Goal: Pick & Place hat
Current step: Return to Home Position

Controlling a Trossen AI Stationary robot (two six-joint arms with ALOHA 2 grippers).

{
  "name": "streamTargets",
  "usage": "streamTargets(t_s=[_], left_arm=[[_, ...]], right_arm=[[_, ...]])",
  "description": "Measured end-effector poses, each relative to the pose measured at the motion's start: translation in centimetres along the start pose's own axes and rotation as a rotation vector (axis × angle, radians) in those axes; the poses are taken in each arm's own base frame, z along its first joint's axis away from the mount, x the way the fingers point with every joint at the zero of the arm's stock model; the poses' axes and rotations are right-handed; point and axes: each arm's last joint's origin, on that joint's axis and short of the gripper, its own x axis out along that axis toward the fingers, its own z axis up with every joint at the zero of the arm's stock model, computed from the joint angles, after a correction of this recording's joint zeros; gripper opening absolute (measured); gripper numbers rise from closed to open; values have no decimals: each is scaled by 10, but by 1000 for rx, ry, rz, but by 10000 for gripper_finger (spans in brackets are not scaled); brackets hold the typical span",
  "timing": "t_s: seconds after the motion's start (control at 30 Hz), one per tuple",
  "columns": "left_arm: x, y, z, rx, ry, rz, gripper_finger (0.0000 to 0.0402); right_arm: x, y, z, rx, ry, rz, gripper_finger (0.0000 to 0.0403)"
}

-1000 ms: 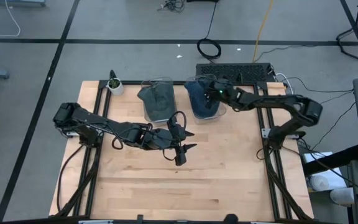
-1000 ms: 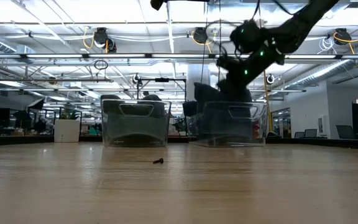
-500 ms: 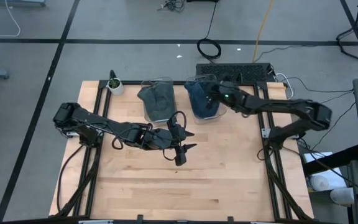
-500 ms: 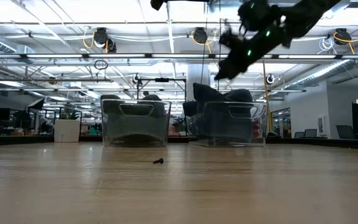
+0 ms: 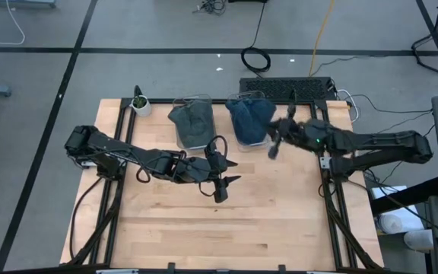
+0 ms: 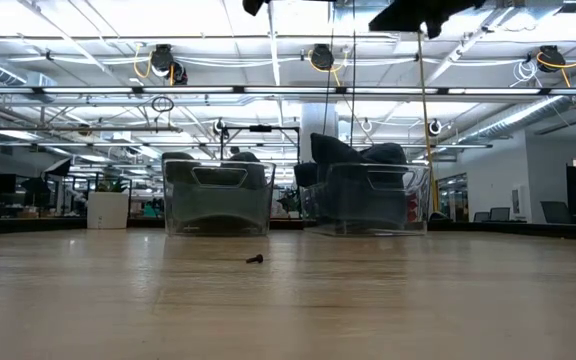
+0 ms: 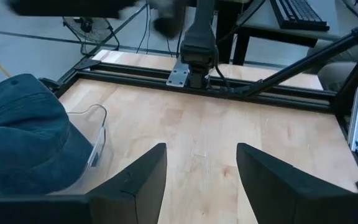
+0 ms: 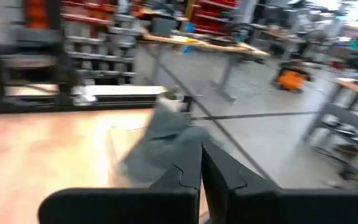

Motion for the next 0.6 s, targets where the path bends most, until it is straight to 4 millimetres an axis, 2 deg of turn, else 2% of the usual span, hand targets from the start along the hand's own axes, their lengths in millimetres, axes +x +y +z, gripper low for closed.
streamTargets(t_s=[0.1, 0.2, 0.43, 0.6], left_arm=[[-10, 1, 4, 45, 6, -10, 203], [-28, 2, 14, 75, -25, -16, 199], [-77, 15, 32, 80, -44, -22, 204], [-112, 22, 40, 44, -63, -51, 200]], right_arm=[[-14, 11, 3, 15, -4, 78, 2], [-29, 15, 10, 75, -55, 130, 1], [-65, 10, 24, 144, -168, 220, 4], [-79, 6, 29, 136, -218, 246, 4]])
